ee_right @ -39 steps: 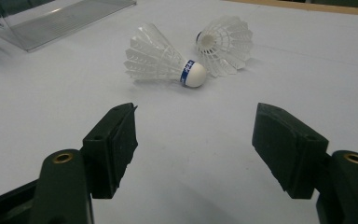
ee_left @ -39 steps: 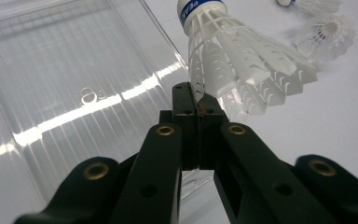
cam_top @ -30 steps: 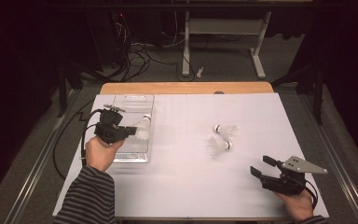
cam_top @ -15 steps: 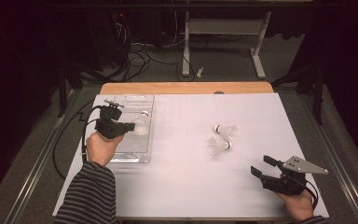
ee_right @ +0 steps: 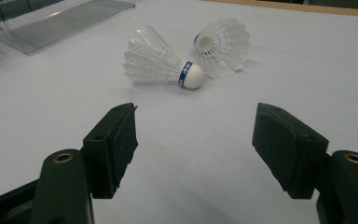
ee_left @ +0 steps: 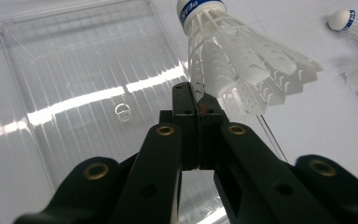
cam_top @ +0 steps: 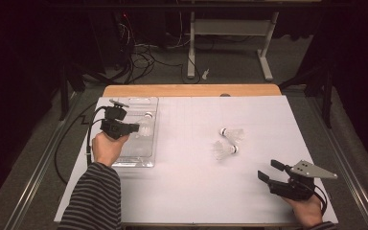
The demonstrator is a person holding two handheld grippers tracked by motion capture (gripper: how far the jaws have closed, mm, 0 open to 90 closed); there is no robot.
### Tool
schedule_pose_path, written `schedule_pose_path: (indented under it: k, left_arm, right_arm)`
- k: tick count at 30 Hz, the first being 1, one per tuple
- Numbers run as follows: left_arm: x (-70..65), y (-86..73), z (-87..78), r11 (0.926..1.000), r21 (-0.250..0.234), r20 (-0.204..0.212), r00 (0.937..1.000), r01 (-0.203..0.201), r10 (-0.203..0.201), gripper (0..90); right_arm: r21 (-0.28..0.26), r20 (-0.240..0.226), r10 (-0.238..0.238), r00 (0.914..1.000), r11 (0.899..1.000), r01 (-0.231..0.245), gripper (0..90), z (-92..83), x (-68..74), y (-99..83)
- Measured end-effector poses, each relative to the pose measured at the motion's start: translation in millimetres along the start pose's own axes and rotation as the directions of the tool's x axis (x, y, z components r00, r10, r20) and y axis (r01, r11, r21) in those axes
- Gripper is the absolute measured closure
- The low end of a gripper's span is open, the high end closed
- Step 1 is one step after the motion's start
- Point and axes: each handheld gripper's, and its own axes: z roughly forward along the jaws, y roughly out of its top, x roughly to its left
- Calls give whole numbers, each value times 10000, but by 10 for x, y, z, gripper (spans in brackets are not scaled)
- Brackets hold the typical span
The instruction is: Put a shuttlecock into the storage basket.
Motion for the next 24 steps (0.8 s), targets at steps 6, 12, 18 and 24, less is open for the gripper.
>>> schedule_pose_path:
  k: [6,12,18,24]
  left_arm:
    - [56,46,34,9997,-162,-125,9997,191,-193,896]
    - [110,64,102,9992,-102,-164,9991,386,-387,896]
    - [130,80,144,9990,-101,-207,9988,445,-447,896]
    - [179,95,202,9981,-12,-322,9976,619,-619,896]
  right_arm:
    - [6,0,13,10000,10000,-13,312,-1,-1,-1]
    - [8,18,45,10000,10000,-45,312,-4,-7,-4]
    - [23,27,65,10000,10000,-65,312,2,-15,-6]
    - [31,24,130,9999,9999,-130,312,2,-30,-10]
